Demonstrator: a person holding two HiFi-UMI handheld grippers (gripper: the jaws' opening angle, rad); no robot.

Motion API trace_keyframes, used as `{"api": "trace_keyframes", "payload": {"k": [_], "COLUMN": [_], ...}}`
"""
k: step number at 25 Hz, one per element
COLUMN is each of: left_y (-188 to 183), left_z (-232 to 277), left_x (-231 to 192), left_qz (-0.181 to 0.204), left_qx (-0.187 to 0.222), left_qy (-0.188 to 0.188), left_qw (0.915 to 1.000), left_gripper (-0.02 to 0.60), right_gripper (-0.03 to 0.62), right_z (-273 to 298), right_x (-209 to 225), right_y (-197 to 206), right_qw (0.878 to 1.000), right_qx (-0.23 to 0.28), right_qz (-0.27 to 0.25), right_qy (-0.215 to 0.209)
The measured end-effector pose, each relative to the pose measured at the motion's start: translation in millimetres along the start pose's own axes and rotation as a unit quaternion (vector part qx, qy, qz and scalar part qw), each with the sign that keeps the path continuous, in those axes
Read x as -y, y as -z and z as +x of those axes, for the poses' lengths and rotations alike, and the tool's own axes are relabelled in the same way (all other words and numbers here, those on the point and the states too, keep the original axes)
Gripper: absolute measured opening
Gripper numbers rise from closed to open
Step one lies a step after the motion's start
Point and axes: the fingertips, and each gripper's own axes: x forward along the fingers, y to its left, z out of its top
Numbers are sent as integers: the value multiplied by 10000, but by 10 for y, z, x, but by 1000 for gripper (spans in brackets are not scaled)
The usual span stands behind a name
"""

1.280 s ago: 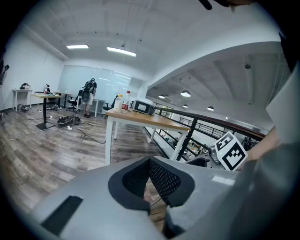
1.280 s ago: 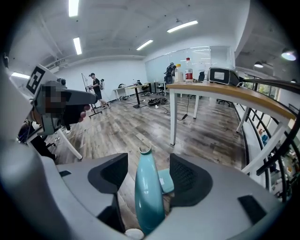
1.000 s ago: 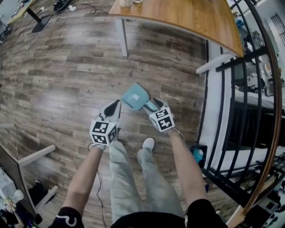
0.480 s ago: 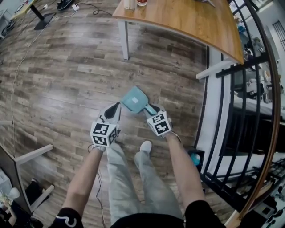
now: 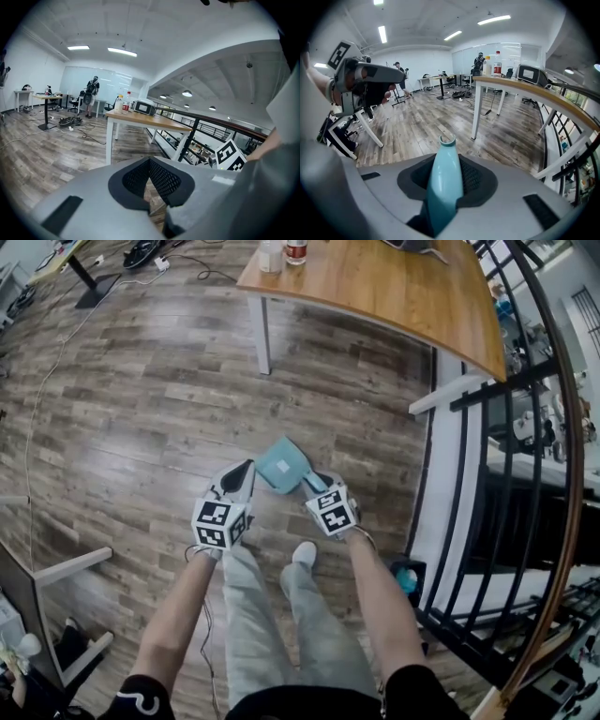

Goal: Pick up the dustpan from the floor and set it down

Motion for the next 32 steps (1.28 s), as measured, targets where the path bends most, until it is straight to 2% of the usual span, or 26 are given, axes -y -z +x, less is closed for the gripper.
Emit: {"api": "trace_keyframes", "payload": {"k": [9,19,25,28,32], "left_y": [-173,-523,-971,-1254,-1554], "left_z": [28,-110,-219,-232,-299], "left_x": [189,342,517,608,722], "left_qz": [13,20,0,102,269], "left_qx": [-119,-5,197,284,379], "left_qy": [104,-21,-13,14,40], "left_qw": [9999,10000,9998,9995,9989], "left_gripper": [-3,-3,-3,-3,-3], "right_gripper": [91,91,91,91,91], "right_z": [-257,-832,-1330,-1594,-1989], "right_x": [109,339,542,711,839], "right_y": [-37,-205,-584,-909,-1180], "right_qw": [9992,9978,9968,9958,9949], "right_qx": [-23,168,299,505,521], "right_qz": [388,609,611,553,616], "right_qy": [28,217,418,534,612]}}
